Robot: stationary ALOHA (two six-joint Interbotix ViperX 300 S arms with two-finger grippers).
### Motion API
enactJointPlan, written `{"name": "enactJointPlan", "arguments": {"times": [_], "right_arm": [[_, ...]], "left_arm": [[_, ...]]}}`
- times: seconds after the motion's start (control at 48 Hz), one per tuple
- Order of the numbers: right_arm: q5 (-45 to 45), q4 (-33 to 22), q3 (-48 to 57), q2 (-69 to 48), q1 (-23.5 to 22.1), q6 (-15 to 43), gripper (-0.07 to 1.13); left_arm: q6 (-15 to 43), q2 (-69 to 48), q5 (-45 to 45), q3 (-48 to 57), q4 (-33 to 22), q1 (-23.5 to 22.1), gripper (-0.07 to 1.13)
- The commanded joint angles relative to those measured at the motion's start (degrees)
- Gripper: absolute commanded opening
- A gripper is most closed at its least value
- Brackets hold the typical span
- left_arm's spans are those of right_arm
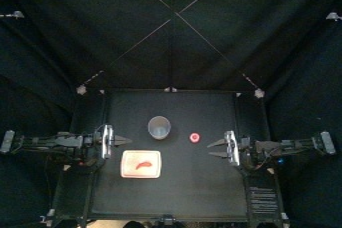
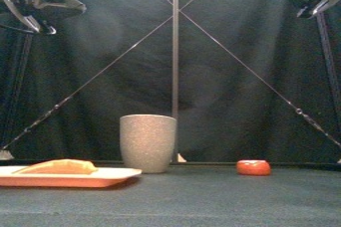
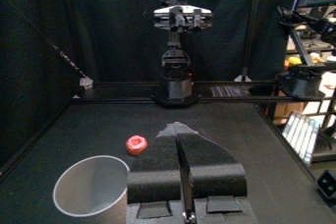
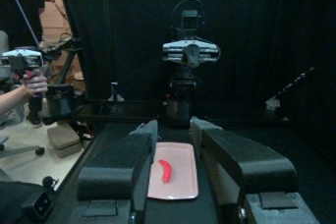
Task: Pick the red chile then place it on the pink plate
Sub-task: Drop red chile on the pink plate and return to neutral
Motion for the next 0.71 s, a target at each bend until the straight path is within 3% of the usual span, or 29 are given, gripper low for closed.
{"name": "enactJointPlan", "arguments": {"times": [0.021, 0.708], "right_arm": [[0.62, 0.62, -0.62, 0.26, -0.26, 0.0, 0.75], [4.48, 1.49, 0.26, 0.09, -1.76, -0.09, 0.75]], "left_arm": [[0.0, 0.18, -0.35, -1.23, 0.18, -0.09, -0.03], [0.0, 0.18, -0.44, -1.32, 0.62, -0.18, -0.03]]}}
